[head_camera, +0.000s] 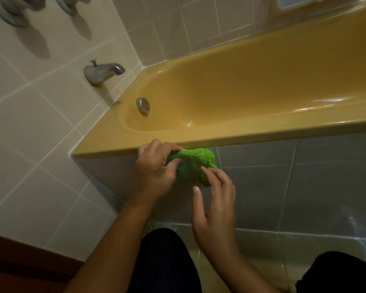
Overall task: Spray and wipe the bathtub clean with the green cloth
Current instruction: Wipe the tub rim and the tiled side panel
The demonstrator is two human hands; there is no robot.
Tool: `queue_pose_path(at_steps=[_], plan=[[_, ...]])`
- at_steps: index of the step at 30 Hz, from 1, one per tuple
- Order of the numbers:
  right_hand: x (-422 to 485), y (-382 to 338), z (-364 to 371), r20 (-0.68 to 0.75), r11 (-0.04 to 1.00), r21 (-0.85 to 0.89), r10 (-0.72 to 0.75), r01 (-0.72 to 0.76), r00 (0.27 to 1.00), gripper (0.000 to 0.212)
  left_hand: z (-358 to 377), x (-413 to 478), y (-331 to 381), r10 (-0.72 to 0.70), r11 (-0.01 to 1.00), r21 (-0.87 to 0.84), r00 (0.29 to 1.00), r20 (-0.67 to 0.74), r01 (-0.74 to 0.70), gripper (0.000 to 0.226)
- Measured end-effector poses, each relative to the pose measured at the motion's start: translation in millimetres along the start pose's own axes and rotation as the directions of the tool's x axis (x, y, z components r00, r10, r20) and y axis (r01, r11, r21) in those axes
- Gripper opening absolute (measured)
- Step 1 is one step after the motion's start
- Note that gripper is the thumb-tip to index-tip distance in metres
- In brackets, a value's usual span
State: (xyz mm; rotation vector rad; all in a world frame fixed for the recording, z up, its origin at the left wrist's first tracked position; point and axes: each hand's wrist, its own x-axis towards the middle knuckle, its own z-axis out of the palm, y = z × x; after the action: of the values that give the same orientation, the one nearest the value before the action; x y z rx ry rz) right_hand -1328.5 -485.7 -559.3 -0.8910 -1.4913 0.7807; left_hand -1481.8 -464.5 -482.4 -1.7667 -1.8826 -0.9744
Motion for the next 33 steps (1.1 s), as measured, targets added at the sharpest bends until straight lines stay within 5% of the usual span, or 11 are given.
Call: queue_pose_path(at_steps=[8, 15, 22, 27, 33], plan=[[-9, 6, 69, -0.084, 0.998, 0.064, -0.012, 0.017, 0.996, 0.07, -6, 4, -4, 0.002, 0.973, -0.231, 1.0, 0.003, -0.002, 0.023], [12, 21, 103, -0.205, 0.998, -0.051, -0.031, 0.021, 0.978, 0.076, -13, 25, -32, 0.242, 0.949, -0.225, 0.967, 0.076, -0.22, 0.023], [40, 15, 131, -0.409, 0.986, -0.167, -0.046, -0.025, 0.912, 0.067, -10, 70, -41, 0.331, 0.883, -0.455, 0.842, 0.427, -0.116, 0.03], [51, 29, 138, -0.477, 0.944, -0.329, -0.166, 0.0, 0.863, 0.066, 3, 98, -35, 0.259, 0.912, -0.41, 0.751, 0.607, 0.017, 0.032], [56, 54, 136, -0.489, 0.861, -0.508, -0.303, 0.016, 0.818, 0.073, 14, 104, -32, 0.198, 0.973, -0.22, 0.723, 0.662, -0.065, 0.044]])
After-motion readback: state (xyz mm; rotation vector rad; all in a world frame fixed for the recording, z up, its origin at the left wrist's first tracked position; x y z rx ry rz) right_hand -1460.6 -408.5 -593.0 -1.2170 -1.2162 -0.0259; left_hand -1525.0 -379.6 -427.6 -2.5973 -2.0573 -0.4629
